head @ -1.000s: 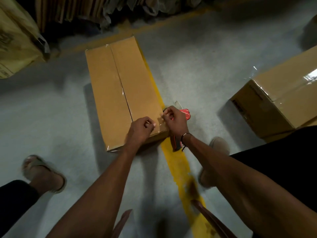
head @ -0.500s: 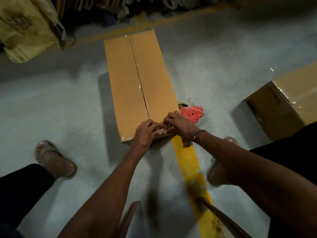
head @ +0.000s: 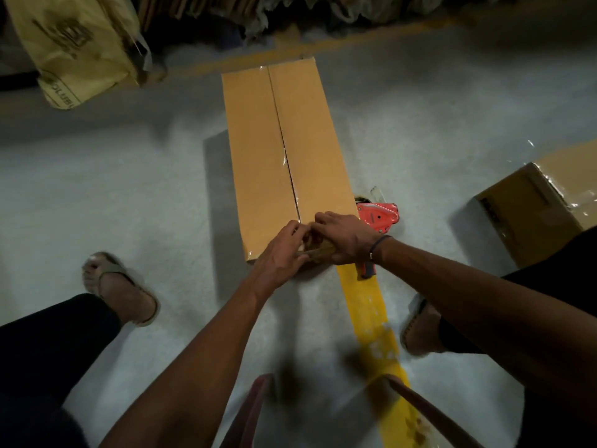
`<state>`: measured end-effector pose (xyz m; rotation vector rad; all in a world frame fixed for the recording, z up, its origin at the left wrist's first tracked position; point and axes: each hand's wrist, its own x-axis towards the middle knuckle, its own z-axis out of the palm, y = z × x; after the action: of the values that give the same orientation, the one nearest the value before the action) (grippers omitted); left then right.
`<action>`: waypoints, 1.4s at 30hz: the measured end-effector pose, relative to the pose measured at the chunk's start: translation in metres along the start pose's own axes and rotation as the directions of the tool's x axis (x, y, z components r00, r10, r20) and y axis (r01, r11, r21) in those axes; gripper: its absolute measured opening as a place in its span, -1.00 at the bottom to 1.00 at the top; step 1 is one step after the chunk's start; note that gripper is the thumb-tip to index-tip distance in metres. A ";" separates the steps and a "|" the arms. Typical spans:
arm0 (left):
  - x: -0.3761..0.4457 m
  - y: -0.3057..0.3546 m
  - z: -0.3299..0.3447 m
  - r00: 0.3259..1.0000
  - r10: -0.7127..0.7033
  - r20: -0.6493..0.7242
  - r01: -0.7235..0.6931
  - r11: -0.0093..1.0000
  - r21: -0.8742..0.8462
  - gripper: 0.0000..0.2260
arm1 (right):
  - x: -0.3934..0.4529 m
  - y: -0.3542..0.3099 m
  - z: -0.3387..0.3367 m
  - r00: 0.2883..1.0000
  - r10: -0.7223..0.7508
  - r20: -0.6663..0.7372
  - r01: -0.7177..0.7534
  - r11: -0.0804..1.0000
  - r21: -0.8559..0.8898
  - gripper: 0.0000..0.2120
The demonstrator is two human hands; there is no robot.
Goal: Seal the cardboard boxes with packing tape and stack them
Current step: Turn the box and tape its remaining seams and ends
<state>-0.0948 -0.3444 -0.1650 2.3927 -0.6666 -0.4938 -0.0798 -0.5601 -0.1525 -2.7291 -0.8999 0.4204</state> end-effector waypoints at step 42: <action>-0.084 -0.062 -0.018 0.885 -0.411 -0.219 0.351 0.898 -0.267 -0.27 | 0.047 -0.026 -0.001 0.914 0.240 0.328 -0.220 0.971 -0.096 -0.60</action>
<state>-0.1321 -0.2460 -0.1748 2.3191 -0.0074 -0.3660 -0.0574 -0.5109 -0.1531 -2.8778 -0.6686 0.9485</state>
